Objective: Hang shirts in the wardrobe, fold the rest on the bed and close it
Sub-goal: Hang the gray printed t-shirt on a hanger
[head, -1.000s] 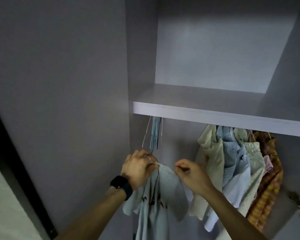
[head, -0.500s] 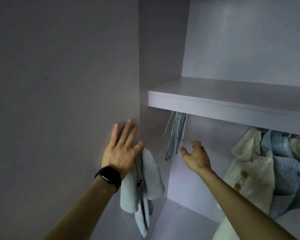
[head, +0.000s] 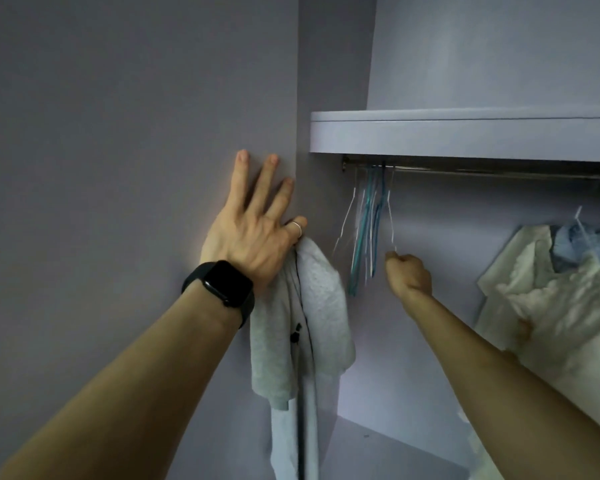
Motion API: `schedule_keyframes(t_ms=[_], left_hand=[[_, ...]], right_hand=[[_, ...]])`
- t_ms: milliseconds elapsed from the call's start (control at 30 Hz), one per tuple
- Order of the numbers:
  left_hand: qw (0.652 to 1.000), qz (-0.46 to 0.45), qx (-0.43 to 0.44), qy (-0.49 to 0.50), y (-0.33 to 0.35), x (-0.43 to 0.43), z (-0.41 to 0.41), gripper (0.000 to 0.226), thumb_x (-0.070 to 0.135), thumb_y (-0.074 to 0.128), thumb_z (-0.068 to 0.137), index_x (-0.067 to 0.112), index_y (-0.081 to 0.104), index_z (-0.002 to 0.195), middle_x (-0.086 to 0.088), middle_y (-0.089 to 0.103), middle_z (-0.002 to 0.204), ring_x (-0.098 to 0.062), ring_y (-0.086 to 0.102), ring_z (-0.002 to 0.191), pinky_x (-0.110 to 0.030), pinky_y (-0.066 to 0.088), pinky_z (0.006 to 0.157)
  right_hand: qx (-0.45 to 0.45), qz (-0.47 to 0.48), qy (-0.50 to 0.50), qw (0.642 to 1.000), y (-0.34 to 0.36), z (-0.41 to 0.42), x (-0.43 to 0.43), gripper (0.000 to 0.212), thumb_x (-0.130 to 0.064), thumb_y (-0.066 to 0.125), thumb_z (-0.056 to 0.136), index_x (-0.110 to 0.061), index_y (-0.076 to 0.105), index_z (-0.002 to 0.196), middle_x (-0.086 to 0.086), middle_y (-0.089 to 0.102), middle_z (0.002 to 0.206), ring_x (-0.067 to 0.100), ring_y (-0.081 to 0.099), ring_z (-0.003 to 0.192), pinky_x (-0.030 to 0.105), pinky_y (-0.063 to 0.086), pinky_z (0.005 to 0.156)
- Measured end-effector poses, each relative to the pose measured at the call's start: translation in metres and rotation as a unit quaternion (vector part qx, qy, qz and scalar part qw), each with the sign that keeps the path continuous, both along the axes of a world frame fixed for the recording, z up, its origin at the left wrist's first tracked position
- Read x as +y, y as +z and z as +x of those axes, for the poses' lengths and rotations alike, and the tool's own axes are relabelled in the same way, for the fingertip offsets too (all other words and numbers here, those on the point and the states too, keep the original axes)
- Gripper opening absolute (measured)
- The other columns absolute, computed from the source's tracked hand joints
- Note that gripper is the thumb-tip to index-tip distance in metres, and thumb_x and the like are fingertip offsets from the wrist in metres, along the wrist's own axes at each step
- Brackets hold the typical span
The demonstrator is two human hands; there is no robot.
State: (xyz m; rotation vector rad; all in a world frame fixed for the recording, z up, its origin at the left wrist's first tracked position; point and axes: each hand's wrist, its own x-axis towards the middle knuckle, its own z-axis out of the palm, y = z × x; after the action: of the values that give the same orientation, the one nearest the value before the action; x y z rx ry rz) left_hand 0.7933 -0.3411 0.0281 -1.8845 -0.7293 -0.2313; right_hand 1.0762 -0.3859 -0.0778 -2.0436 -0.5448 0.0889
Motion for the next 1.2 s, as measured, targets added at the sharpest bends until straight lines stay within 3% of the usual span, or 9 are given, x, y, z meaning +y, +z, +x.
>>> schedule_keyframes(t_ms=[133,367,533,667,733,800,867,967,1200], left_hand=[[1.000,0.023,0.002,0.002,-0.002,0.003,0.000,0.069,0.041,-0.007,0.088,0.042,0.015,0.154,-0.011,-0.005,0.167,-0.049,-0.020,0.146,-0.073,-0.038,0.087],[0.999,-0.034,0.002,0.010,0.000,0.002,-0.002,0.057,0.042,0.008,0.099,0.038,0.013,0.156,-0.015,-0.016,0.164,-0.052,-0.027,0.142,-0.072,-0.041,0.084],[0.985,-0.170,0.000,-0.002,0.007,-0.009,-0.004,0.051,0.041,0.019,0.105,0.037,0.016,0.156,-0.012,-0.012,0.165,-0.043,-0.035,0.140,-0.065,-0.044,0.087],[0.933,-0.343,-0.090,-0.063,0.019,-0.024,-0.005,0.049,0.048,0.014,0.106,0.037,0.033,0.150,0.001,0.017,0.166,-0.024,-0.012,0.153,-0.051,-0.043,0.099],[0.879,-0.443,-0.144,-0.099,0.022,-0.037,-0.010,0.045,0.049,0.020,0.106,0.035,0.042,0.143,0.003,0.035,0.159,-0.018,0.012,0.153,-0.043,-0.032,0.112],[0.778,-0.577,-0.221,-0.116,0.022,-0.059,-0.019,0.030,0.048,0.032,0.105,0.033,0.053,0.120,0.001,0.062,0.129,-0.023,0.050,0.129,-0.036,0.012,0.120],[0.621,-0.700,-0.323,-0.138,0.019,-0.088,-0.031,0.017,0.042,0.049,0.102,0.027,0.053,0.095,0.003,0.065,0.091,-0.021,0.059,0.089,-0.032,0.044,0.090],[0.470,-0.780,-0.382,-0.158,0.001,-0.131,-0.048,0.016,0.032,0.064,0.096,0.017,0.059,0.091,0.002,0.064,0.087,-0.017,0.058,0.085,-0.031,0.048,0.084],[0.250,-0.874,-0.396,-0.131,-0.051,-0.194,-0.076,0.060,0.052,0.083,0.068,0.015,0.073,0.113,-0.004,0.075,0.111,-0.022,0.070,0.106,-0.035,0.052,0.096]], right_hand=[[-0.070,-0.043,-0.043,0.996,0.013,-0.002,-0.002,0.059,-0.045,0.026,0.105,-0.004,0.063,0.125,0.023,0.062,0.128,0.041,0.059,0.113,0.041,0.046,0.096],[-0.165,-0.054,-0.075,0.982,0.047,-0.018,-0.037,0.062,-0.044,0.017,0.106,-0.009,0.066,0.120,0.022,0.065,0.124,0.041,0.060,0.110,0.043,0.045,0.094],[-0.120,-0.094,-0.055,0.987,0.053,-0.041,-0.108,0.057,-0.044,0.019,0.106,-0.012,0.067,0.107,0.019,0.067,0.117,0.038,0.062,0.106,0.039,0.043,0.086],[-0.043,-0.070,-0.010,0.997,0.057,-0.084,-0.183,0.049,-0.043,0.028,0.107,-0.022,0.057,0.074,0.010,0.069,0.091,0.035,0.064,0.096,0.039,0.046,0.088],[0.006,-0.039,-0.001,0.999,0.068,-0.110,-0.222,0.048,-0.040,0.038,0.106,-0.019,0.061,0.071,0.008,0.068,0.082,0.035,0.064,0.091,0.039,0.048,0.088],[0.045,0.011,-0.008,0.999,0.079,-0.132,-0.259,0.047,-0.037,0.045,0.105,0.000,0.070,0.089,0.019,0.071,0.093,0.035,0.064,0.096,0.038,0.044,0.084],[0.079,0.054,-0.004,0.995,0.087,-0.156,-0.291,0.048,-0.035,0.049,0.104,0.007,0.068,0.092,0.022,0.070,0.092,0.034,0.063,0.089,0.039,0.044,0.081],[0.121,0.080,0.014,0.989,0.093,-0.195,-0.338,0.052,-0.033,0.049,0.105,-0.022,0.049,0.054,-0.002,0.045,0.053,0.020,0.043,0.060,0.036,0.032,0.063],[0.237,0.209,0.093,0.944,0.056,-0.257,-0.399,0.060,-0.035,0.037,0.107,-0.025,0.030,0.048,-0.003,0.020,0.048,0.009,0.018,0.041,0.020,0.022,0.040]])
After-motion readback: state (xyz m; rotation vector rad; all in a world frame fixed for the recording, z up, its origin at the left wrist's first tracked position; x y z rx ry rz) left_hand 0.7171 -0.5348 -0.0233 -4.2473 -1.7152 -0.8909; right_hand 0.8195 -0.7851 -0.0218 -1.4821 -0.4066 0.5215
